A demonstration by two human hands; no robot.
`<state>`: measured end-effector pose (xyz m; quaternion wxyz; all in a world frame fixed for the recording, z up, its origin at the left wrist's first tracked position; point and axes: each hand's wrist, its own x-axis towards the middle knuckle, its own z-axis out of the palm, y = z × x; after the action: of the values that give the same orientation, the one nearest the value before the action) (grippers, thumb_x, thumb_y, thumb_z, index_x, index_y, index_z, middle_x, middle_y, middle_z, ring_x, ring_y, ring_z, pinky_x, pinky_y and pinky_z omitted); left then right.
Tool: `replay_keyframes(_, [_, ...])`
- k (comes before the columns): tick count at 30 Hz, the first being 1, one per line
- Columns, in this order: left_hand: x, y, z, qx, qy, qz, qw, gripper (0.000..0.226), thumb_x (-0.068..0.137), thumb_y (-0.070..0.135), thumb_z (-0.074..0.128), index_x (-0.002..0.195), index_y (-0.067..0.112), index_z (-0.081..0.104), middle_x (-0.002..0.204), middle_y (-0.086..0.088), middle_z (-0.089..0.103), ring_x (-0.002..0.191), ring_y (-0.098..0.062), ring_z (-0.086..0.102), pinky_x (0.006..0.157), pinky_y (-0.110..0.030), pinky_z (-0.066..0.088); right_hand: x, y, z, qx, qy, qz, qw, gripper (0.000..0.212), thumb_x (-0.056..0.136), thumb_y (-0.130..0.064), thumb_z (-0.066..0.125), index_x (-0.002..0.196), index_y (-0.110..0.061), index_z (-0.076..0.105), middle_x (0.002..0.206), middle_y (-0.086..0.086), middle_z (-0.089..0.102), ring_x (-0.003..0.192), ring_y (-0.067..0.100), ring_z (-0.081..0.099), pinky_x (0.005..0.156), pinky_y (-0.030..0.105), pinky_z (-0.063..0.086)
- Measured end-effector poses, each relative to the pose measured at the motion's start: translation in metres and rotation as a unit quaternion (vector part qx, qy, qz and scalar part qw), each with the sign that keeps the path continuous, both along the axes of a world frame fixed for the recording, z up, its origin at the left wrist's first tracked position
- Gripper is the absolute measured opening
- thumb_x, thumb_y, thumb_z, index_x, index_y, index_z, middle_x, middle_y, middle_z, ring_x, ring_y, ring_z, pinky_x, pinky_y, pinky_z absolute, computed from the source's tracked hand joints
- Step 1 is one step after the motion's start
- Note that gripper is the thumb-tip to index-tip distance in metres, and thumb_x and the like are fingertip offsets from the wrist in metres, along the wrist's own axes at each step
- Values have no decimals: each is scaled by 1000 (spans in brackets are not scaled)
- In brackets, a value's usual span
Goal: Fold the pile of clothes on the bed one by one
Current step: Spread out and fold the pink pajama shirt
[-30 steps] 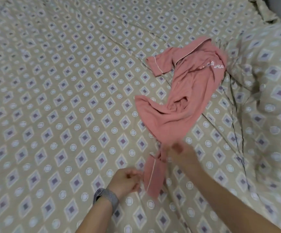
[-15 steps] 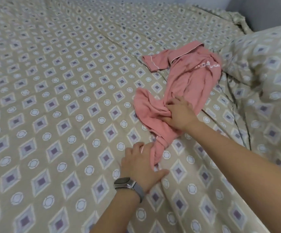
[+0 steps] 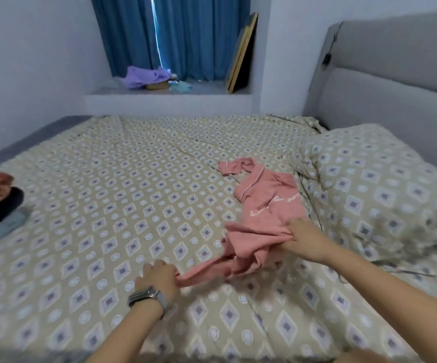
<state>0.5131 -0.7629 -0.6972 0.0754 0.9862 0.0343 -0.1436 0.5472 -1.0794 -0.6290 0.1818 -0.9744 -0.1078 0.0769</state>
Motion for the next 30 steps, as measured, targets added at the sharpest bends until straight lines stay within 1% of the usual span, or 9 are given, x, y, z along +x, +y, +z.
replay_keyframes(3, [-29, 15, 45, -199, 23, 14, 980, 69, 74, 45, 72, 135, 29, 45, 141, 3, 40, 132, -19, 38, 106, -33, 38, -44, 37, 40, 178, -14, -31, 983, 6, 74, -36, 54, 70, -31, 56, 66, -17, 58, 69, 5, 55, 60, 9, 38])
replay_keyframes(5, [-47, 2, 85, -449, 4, 16, 893, 82, 72, 42, 78, 140, 29, 35, 142, 11, 40, 127, -10, 47, 98, -25, 45, -69, 71, 56, 233, -12, -28, 972, 13, 76, -27, 55, 81, -25, 67, 68, -15, 64, 69, 4, 57, 56, 8, 38])
replay_keyframes(9, [-75, -26, 133, -581, -68, 29, 811, 47, 82, 41, 74, 117, 14, 57, 95, -1, 66, 75, -8, 62, 74, -32, 51, -105, 130, 62, 356, -7, -42, 933, 7, 82, -26, 60, 80, -27, 67, 73, -12, 65, 76, 6, 63, 74, 24, 53])
replay_keyframes(12, [-95, -22, 141, -656, -90, 109, 741, 50, 80, 53, 64, 105, 9, 66, 81, -14, 65, 74, -23, 60, 70, -38, 51, -128, 140, 61, 463, 51, -33, 884, 17, 77, -30, 69, 94, -30, 67, 90, -7, 72, 90, 12, 69, 91, 46, 55])
replay_keyframes(15, [-111, -4, 140, -685, -122, 128, 706, 31, 96, 40, 52, 108, 15, 67, 92, -13, 72, 81, -26, 65, 69, -36, 53, -148, 117, 55, 437, 151, 64, 884, 44, 84, -18, 73, 124, -24, 57, 118, -9, 62, 101, 7, 65, 83, 37, 58])
replay_keyframes(19, [-118, 7, 116, -635, -113, 206, 736, 26, 97, 37, 53, 113, 18, 62, 99, -11, 70, 90, -27, 66, 65, -32, 51, -155, 76, 17, 304, 165, 55, 937, 58, 87, -27, 70, 138, -34, 44, 140, -12, 43, 109, -1, 56, 76, 17, 52])
replay_keyframes(22, [-116, 8, 85, -577, -16, 268, 771, 42, 83, 37, 67, 115, 10, 62, 99, -15, 70, 88, -32, 68, 71, -42, 57, -139, 52, -21, 250, 175, -50, 951, 49, 89, -20, 62, 136, -21, 47, 134, -2, 47, 105, 7, 57, 76, 23, 54])
replay_keyframes(27, [-121, -17, 53, -473, 195, 98, 854, 24, 86, 42, 58, 84, 18, 63, 74, 5, 61, 65, -11, 51, 56, -21, 39, -90, 15, -71, 271, 129, -201, 933, 33, 84, -14, 65, 116, -15, 61, 117, 2, 62, 103, 17, 61, 80, 32, 54])
replay_keyframes(30, [-89, -17, 30, -428, 122, 94, 891, 21, 87, 37, 56, 82, 17, 56, 90, 5, 59, 83, -13, 53, 70, -25, 44, -71, 5, -97, 268, 52, -256, 927, 32, 82, -12, 71, 113, -9, 65, 111, 5, 68, 100, 20, 64, 88, 36, 51])
